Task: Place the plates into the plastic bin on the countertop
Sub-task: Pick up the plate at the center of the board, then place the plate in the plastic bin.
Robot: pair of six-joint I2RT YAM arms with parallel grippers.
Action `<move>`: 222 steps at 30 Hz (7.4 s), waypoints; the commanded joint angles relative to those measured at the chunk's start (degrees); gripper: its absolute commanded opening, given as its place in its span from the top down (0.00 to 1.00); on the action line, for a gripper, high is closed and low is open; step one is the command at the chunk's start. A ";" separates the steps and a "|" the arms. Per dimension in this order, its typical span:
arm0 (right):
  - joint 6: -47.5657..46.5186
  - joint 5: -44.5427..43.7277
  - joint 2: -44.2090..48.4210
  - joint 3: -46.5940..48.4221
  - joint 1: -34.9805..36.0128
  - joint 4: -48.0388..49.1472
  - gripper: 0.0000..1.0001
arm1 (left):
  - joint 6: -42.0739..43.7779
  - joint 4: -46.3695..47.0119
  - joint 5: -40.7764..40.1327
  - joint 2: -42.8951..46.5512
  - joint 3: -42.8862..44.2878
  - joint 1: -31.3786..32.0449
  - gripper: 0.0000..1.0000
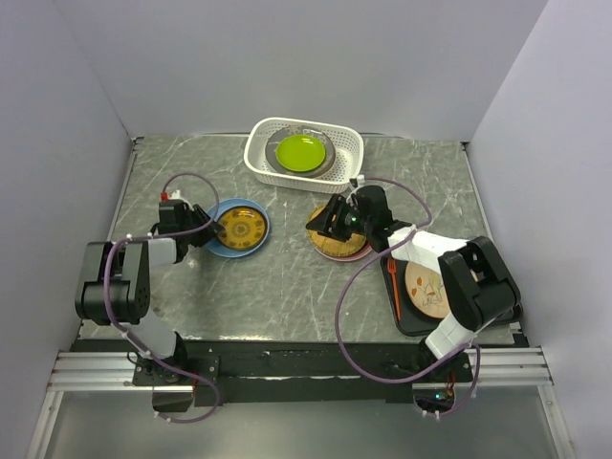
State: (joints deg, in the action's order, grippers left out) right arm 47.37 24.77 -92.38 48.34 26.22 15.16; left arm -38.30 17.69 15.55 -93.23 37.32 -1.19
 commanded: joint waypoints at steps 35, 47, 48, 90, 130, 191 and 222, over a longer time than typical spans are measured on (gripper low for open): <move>3.34 1.50 1.32 -1.40 2.43 6.46 0.41 | -3.97 -1.34 3.51 21.59 -5.41 0.75 0.99; 4.22 1.59 2.29 0.18 4.81 7.08 0.40 | -3.09 -3.98 5.98 29.68 -8.66 0.84 0.99; 4.56 1.59 2.12 0.27 5.07 7.43 0.40 | -3.09 -3.90 6.68 30.03 -8.84 0.84 0.99; 7.38 1.24 -0.96 -0.52 8.94 11.03 1.00 | -4.32 -4.60 2.29 30.21 -6.73 15.96 0.99; 3.95 0.89 -1.66 5.19 4.02 4.79 1.00 | -1.95 -11.45 -3.16 34.69 -6.21 15.96 0.01; 1.84 5.46 -31.37 54.05 -11.98 -13.31 1.00 | 0.51 -9.78 -4.13 33.29 -11.75 15.96 0.01; 5.45 4.23 -42.53 66.09 -12.15 -14.81 1.00 | 0.42 -9.96 -2.10 33.02 -11.31 15.96 0.01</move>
State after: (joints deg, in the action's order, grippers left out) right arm 51.90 29.17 -133.62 110.52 14.57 -2.07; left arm -38.57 6.55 12.69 -60.90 24.56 14.61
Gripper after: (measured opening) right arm 0.145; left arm 0.993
